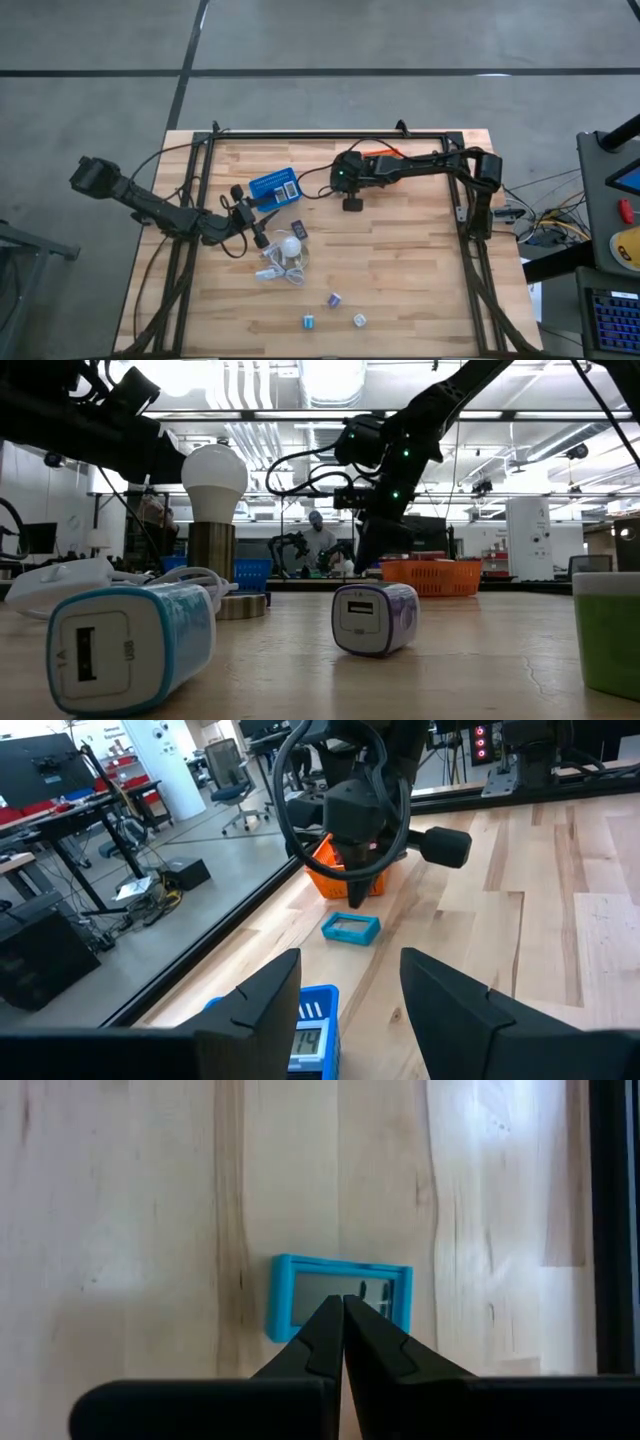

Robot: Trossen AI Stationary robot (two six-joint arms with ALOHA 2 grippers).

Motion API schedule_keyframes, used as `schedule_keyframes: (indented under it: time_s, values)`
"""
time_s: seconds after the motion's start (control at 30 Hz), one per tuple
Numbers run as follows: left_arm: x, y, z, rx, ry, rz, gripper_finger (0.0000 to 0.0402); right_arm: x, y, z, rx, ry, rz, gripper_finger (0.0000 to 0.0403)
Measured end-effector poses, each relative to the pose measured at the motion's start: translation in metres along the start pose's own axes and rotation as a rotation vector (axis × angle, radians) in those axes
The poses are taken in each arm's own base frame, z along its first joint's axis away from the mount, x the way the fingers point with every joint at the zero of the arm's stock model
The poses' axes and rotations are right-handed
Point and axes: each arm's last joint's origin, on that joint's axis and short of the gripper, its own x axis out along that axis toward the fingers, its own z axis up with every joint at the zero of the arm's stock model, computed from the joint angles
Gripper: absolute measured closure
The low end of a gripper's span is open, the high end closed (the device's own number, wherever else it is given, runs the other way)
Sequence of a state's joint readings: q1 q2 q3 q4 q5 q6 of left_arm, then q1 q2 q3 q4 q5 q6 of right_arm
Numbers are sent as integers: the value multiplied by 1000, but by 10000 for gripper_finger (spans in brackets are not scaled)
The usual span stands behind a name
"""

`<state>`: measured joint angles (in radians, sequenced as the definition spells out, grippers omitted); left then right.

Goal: Pick & Place Office items
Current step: Put the light blue timer into the blue bin

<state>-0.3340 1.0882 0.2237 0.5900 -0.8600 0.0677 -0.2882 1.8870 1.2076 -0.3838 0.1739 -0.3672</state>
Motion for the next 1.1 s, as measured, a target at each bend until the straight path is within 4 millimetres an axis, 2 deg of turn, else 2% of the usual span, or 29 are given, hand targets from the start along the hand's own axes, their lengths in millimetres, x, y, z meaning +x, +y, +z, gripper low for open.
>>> schedule_keyframes:
  time_s: [0.57,1.0,1.1]
  values:
    - [0,0,0,-4,0,0,225,5,-1,-1,-14,-19,36,395]
    - [0,0,0,-9,-1,-1,225,24,2,-12,-37,48,129,395]
    - [0,0,0,-9,-1,-1,225,22,3,-12,-46,31,195,395]
